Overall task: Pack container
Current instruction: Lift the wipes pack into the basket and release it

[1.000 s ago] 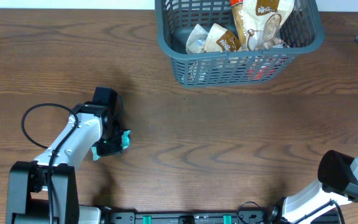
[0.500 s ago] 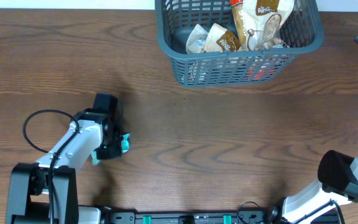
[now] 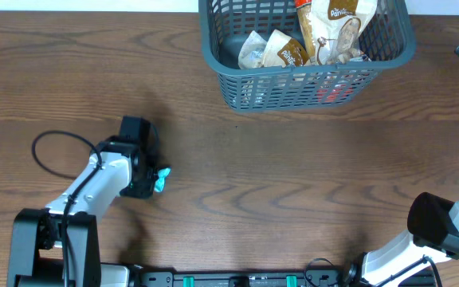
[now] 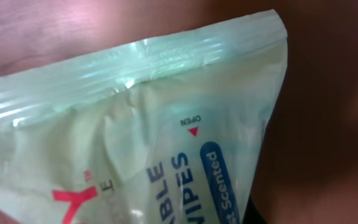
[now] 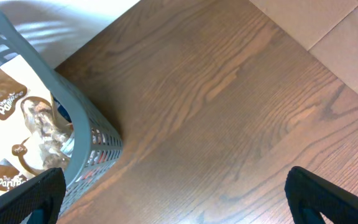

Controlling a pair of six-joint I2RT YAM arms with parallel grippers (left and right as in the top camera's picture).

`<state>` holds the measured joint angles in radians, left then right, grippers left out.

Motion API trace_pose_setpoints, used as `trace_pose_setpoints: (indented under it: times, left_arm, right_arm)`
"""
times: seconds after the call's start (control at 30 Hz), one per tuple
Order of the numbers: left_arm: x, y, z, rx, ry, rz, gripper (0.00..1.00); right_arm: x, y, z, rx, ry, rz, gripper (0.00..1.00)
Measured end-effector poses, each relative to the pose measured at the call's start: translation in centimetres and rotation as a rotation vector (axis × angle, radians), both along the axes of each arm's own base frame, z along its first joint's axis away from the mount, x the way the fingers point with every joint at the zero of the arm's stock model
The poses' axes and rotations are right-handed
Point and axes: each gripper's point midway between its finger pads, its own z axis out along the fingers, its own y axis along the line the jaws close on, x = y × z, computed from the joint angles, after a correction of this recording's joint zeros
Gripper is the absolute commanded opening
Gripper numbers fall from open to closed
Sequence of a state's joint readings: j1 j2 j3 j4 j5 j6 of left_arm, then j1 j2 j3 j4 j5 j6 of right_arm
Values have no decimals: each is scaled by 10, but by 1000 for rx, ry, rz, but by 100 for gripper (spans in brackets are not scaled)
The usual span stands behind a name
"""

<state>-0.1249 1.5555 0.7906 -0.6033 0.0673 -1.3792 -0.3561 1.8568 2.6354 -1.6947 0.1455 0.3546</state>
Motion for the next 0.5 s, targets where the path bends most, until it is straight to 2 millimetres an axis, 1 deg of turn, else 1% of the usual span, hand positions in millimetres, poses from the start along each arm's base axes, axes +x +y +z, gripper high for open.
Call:
trace_pose_setpoints:
  times: [0.07, 0.1, 0.17, 0.2, 0.23, 0.27, 0.37, 0.43, 0.5]
  left_arm:
    - [21, -5, 18, 1, -56, -104, 6]
    - [34, -7, 31, 5, -91, -158, 6]
    - [60, -14, 64, 19, -178, -265, 6]
    - [71, -19, 84, 28, -214, -324, 6]
    - [83, -25, 108, 40, -270, -384, 6]
    - [91, -29, 124, 46, -306, -420, 6]
    - [119, -47, 197, 83, -475, -554, 5]
    - [133, -59, 247, 114, -603, -621, 6]
    - [140, -66, 285, 143, -698, -662, 6]
  right_arm:
    - [0, 0, 0, 0, 0, 0, 99]
    - [0, 0, 0, 0, 0, 0, 99]
    - [0, 0, 0, 0, 0, 0, 99]
    - [0, 0, 0, 0, 0, 0, 99]
    - [0, 0, 0, -1, 0, 0, 99]
    - [0, 0, 0, 0, 0, 0, 99]
    - [0, 0, 0, 0, 0, 0, 99]
    - [0, 0, 0, 0, 0, 0, 99]
    - [0, 0, 0, 0, 0, 0, 99]
